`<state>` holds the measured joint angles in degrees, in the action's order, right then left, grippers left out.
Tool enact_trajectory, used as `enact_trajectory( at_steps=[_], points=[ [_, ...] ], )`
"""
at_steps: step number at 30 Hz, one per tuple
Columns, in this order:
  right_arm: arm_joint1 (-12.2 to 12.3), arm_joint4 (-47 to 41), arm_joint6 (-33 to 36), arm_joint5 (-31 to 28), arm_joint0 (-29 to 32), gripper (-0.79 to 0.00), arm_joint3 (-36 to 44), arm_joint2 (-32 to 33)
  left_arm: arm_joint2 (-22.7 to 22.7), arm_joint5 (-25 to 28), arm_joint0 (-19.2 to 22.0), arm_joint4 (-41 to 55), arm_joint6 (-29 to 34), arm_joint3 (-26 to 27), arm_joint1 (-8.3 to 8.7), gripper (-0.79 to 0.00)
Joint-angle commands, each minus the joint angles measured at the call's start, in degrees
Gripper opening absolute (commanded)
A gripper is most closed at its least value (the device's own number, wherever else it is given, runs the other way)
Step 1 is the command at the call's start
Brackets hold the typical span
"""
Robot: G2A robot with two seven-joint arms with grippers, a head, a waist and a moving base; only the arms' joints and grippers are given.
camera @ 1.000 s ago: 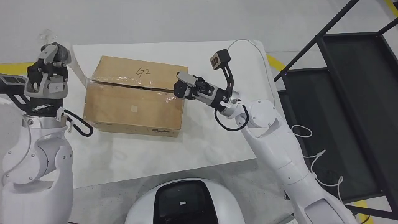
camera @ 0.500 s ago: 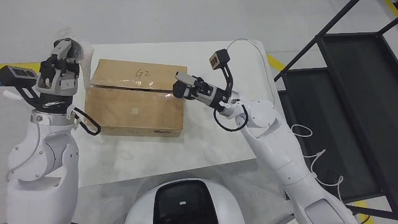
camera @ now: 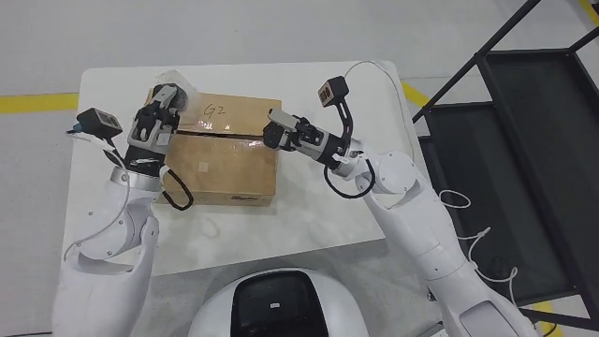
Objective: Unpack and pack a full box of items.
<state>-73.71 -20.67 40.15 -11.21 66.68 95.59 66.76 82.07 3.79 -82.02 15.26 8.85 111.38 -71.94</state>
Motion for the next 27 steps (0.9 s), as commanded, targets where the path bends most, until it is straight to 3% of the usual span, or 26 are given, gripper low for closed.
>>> enact_trajectory(
  at_steps=[1,27],
  points=[
    [0.04,-0.14,0.05,-0.09,0.18,0.000,0.11,0.15,-0.67,-0.21,0.05,-0.67,0.12,-0.23,-0.05,-0.785],
    [0.37,-1.38,0.78,-1.04,1.07,0.000,-0.57,0.50,-7.75,3.00,-1.22,-7.34,3.36,-5.27,-0.70,-0.785]
  ],
)
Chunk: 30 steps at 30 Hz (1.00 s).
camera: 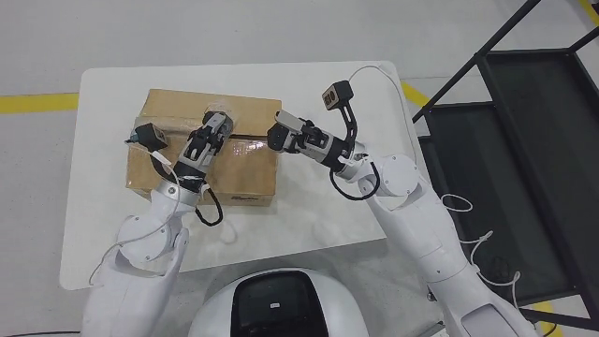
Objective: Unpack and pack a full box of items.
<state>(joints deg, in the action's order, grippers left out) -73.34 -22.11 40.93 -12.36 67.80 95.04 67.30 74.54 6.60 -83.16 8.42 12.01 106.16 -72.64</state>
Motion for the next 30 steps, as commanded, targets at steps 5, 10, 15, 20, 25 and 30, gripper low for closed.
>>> enact_trajectory(
  at_steps=[5,10,15,20,25,30],
  points=[
    [0.07,0.11,-0.16,0.14,-0.09,0.000,-0.06,0.15,-1.53,0.59,-0.26,-2.69,0.51,-0.34,-0.08,-0.773],
    [0.40,0.27,-0.70,-0.13,1.08,0.000,1.03,1.86,-3.10,0.47,0.25,-3.64,-0.08,-1.00,-0.34,-0.736],
    [0.77,0.30,-0.75,0.41,2.36,0.000,2.36,3.51,-3.82,0.00,0.66,-4.47,-0.34,-2.09,-0.48,-0.526],
    [0.91,0.24,-0.96,0.38,2.86,0.000,2.85,3.91,-4.73,-1.38,1.68,-4.03,-0.62,-3.28,-0.75,-0.536],
    [0.98,0.34,-1.21,0.35,3.07,0.000,3.12,3.94,-5.47,-2.58,1.89,-2.72,0.62,-3.35,-0.91,-0.539],
    [1.04,0.36,-1.37,0.57,3.10,0.000,3.26,3.89,-4.01,-2.50,0.52,-1.25,1.79,-0.84,-0.71,-0.456]
  ],
)
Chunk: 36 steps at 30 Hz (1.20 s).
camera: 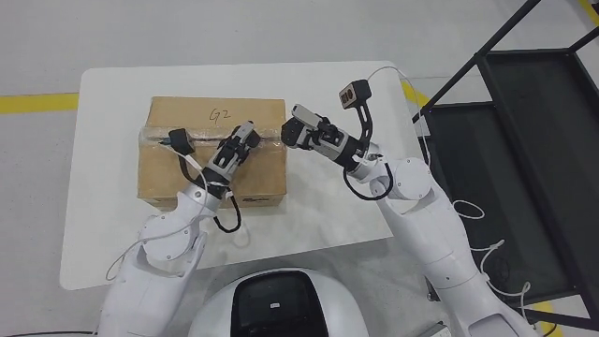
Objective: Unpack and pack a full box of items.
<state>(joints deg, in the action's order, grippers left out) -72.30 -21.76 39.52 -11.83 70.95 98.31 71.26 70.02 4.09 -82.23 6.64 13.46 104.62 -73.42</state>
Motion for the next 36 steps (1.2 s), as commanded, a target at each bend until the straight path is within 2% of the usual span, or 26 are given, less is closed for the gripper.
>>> enact_trajectory(
  at_steps=[1,3,6,9,10,18,23,31,36],
  points=[
    [0.00,0.01,0.00,0.06,-0.11,0.000,-0.05,-0.15,1.28,0.18,-1.03,1.05,0.79,1.58,0.18,-0.425],
    [-0.02,-0.13,-0.04,0.08,-0.30,0.000,-0.24,-0.39,3.20,1.08,-2.44,1.43,1.45,3.51,0.47,-0.409],
    [-0.08,-0.28,0.06,0.06,-0.74,0.000,-0.71,-0.88,6.11,3.04,-4.66,0.81,1.55,5.35,0.86,-0.262],
    [-0.10,0.72,0.08,0.90,-1.38,0.000,-1.20,-1.55,9.07,3.65,-6.52,1.93,1.70,6.57,1.17,-0.231],
    [-0.11,1.26,-0.10,1.35,-1.65,0.000,-1.32,-1.79,10.13,3.98,-7.12,2.17,1.47,6.80,1.26,-0.188],
    [-0.42,4.77,-1.36,4.49,-3.72,0.000,-1.92,-4.84,19.12,3.71,-9.44,9.49,-0.49,5.03,1.70,-0.243],
    [-0.48,11.03,-4.43,10.56,-5.09,0.000,-2.18,-6.59,22.67,3.73,-10.44,13.81,0.35,4.56,1.85,-0.256],
    [-0.33,13.41,-7.19,19.00,-4.25,0.000,-0.29,-6.46,26.37,5.70,-12.84,16.96,1.41,6.01,1.96,-0.191],
    [-0.25,13.79,-7.75,21.28,-3.73,0.000,-0.01,-6.36,28.74,6.50,-13.75,19.45,2.21,5.93,2.02,-0.145]
  ],
)
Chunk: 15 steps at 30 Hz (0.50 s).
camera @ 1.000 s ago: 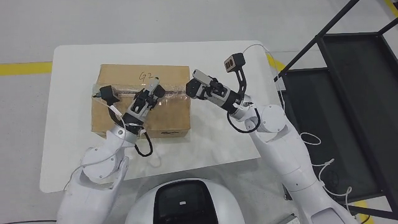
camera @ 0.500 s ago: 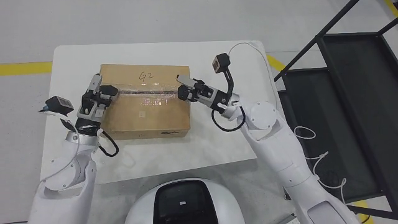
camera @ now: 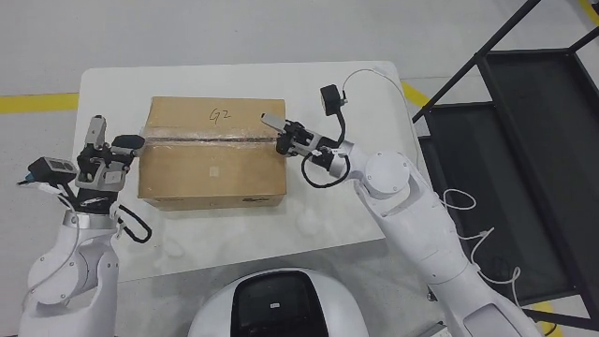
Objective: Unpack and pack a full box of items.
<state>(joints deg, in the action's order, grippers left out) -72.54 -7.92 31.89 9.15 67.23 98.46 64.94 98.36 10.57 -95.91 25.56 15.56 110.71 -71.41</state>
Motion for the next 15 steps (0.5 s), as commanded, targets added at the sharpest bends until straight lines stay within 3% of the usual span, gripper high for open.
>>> enact_trajectory(
  at_steps=[1,8,15],
  points=[
    [-0.03,-0.05,-0.26,0.47,-0.05,0.000,-0.23,-0.13,0.89,-0.12,-0.10,1.29,0.17,-0.47,0.01,-0.145],
    [-0.12,0.21,-1.19,1.76,-0.68,0.000,-1.13,-0.25,3.34,-1.88,0.70,4.77,2.04,-2.98,0.18,-0.123],
    [-0.13,-0.06,-1.40,3.00,-1.11,0.000,-1.57,0.01,3.07,-2.03,1.49,4.24,2.20,-4.09,0.16,-0.120]
  ],
)
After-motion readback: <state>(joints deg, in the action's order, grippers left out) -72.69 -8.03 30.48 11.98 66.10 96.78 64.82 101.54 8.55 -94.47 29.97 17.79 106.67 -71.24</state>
